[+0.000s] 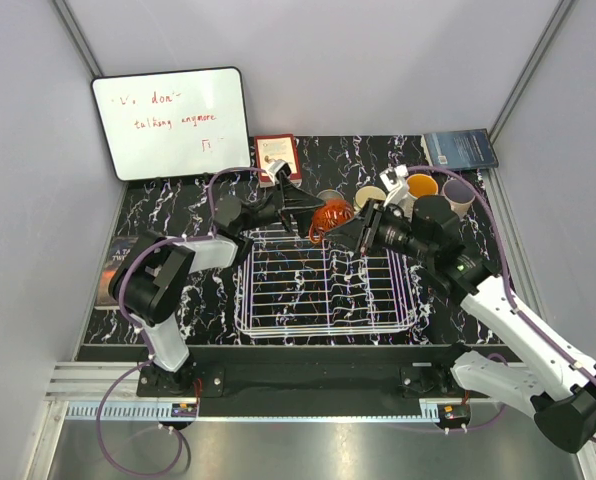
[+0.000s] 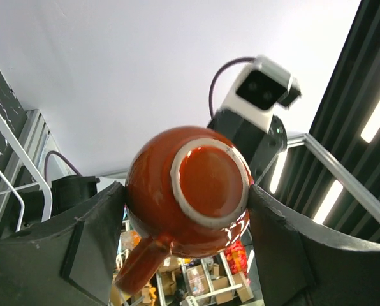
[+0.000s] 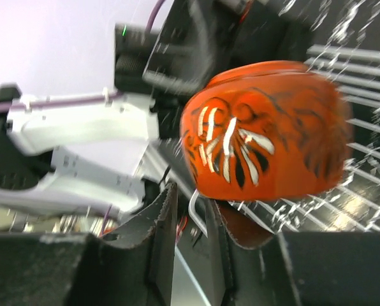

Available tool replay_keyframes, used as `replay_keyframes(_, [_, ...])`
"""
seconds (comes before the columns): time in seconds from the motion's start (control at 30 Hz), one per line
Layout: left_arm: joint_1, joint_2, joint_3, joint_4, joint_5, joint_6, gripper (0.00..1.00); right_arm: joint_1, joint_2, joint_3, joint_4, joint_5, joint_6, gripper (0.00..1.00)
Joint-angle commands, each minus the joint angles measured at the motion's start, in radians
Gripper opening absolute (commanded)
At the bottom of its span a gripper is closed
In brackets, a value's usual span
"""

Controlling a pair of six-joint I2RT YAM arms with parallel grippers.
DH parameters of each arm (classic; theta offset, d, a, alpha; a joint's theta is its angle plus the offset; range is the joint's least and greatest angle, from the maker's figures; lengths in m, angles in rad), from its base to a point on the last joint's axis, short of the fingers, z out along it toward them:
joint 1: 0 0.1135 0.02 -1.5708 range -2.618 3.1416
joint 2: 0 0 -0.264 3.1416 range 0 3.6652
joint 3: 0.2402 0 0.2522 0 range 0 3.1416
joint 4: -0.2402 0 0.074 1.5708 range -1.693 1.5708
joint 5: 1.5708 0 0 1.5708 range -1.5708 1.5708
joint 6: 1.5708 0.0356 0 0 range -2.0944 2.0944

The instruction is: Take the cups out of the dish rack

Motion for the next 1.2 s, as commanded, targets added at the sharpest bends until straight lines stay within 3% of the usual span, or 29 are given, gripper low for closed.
replay_keyframes(0.0, [-0.048,0.01,0.032,0.312,0.066,0.039,0.0,0.031,0.025,0.067,0.165,-0.114,-0.001,0.0])
replay_keyframes(0.63, [-0.064,-0.055,-0.009,0.226,0.046,0.117,0.0,0.031,0.005,0.07,0.148,-0.041,-0.019,0.0])
replay_keyframes(0.7, [-0.062,-0.058,-0.016,0.22,0.045,0.129,0.0,0.031,-0.001,0.073,0.148,-0.027,-0.033,0.25])
replay_keyframes(0.77, [-0.061,-0.055,-0.017,0.224,0.04,0.126,0.0,0.03,-0.016,0.077,0.099,-0.001,-0.043,0.57])
replay_keyframes(0.83, [-0.055,-0.053,-0.019,0.224,0.035,0.126,0.0,0.031,-0.037,0.08,0.081,0.03,-0.048,0.74])
replay_keyframes(0.9, [-0.047,-0.049,-0.016,0.224,0.035,0.128,0.0,0.031,-0.054,0.082,0.059,0.056,-0.056,0.83])
replay_keyframes(1.17, [-0.035,-0.035,-0.04,0.113,0.052,0.22,0.0,0.031,-0.134,0.056,-0.05,0.172,-0.077,0.84])
